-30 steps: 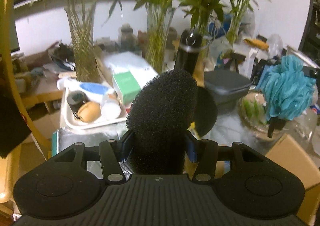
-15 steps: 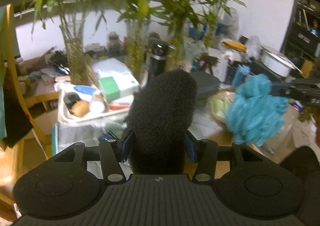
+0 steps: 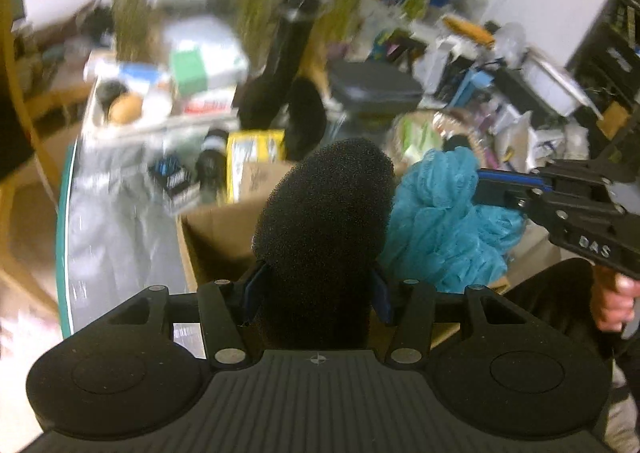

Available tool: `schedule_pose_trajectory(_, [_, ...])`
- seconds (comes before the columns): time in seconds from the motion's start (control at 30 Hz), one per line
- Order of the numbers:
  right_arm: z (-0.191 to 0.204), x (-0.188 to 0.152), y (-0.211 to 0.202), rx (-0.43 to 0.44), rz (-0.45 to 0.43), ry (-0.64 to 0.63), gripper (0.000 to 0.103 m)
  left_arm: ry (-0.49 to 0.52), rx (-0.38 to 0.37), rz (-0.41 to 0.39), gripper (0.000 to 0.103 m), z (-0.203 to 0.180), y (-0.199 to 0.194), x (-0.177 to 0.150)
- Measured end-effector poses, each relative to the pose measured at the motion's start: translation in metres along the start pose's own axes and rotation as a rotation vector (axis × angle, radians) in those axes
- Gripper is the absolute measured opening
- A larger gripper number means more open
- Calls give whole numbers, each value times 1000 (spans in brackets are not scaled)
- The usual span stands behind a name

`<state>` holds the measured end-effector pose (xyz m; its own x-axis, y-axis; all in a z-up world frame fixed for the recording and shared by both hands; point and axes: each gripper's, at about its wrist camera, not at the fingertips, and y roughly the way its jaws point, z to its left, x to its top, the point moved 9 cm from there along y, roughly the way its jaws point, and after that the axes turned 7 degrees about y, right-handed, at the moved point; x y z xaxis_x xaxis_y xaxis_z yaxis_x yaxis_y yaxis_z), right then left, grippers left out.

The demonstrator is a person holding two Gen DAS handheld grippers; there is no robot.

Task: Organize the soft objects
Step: 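Carry both items over the cardboard box and open both tools to drop them, then move the left tool toward the black packet with blue cartoon print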

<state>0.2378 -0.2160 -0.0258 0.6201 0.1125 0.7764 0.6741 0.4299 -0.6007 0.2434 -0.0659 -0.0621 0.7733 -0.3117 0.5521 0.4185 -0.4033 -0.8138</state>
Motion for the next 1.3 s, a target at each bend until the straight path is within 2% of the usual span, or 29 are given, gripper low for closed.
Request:
schedule_pose_trajectory(0.1, [2, -8, 9, -2, 27, -4, 9, -61, -4, 47, 62, 7, 12, -9])
schedule_pose_trajectory(0.17, [2, -12, 13, -4, 41, -3, 9, -95, -23, 47, 67, 11, 15, -14])
schedule_pose_trajectory(0.23, [2, -16, 16, -6, 49, 0, 9, -103, -34, 25, 82, 10, 14, -16])
schedule_pose_trajectory(0.27, [2, -16, 18, -6, 52, 2, 9, -104, -31, 13, 84, 9, 12, -17])
schedule_pose_trajectory(0.43, [0, -20, 24, -17, 67, 6, 9, -106, -11, -30, 84, 6, 3, -18])
schedule_pose_trajectory(0.63, [0, -21, 30, -26, 78, 1, 9, -23, 94, -123, 84, 2, -22, -14])
schedule_pose_trajectory(0.77, [1, -17, 32, -24, 82, -5, 12, -5, 151, -188, 84, 9, -39, -11])
schedule_pose_trajectory(0.87, [2, -17, 36, -51, 86, -27, 31, -5, 190, -204, 84, 17, -45, -13])
schedule_pose_trajectory(0.9, [2, -18, 36, -57, 90, -31, 47, -5, 202, -205, 84, 20, -46, -15])
schedule_pose_trajectory(0.93, [2, -19, 35, -60, 88, -32, 68, -5, 211, -205, 84, 25, -47, -16])
schedule_pose_trajectory(1.0, [1, -21, 32, -57, 75, -27, 87, -16, 238, -203, 84, 32, -49, -19])
schedule_pose_trajectory(1.13, [-2, -25, 26, -49, 65, -23, 103, -15, 265, -199, 84, 45, -49, -26])
schedule_pose_trajectory(1.3, [-9, -30, 23, -83, 69, -40, 103, -36, 267, -188, 84, 57, -45, -34])
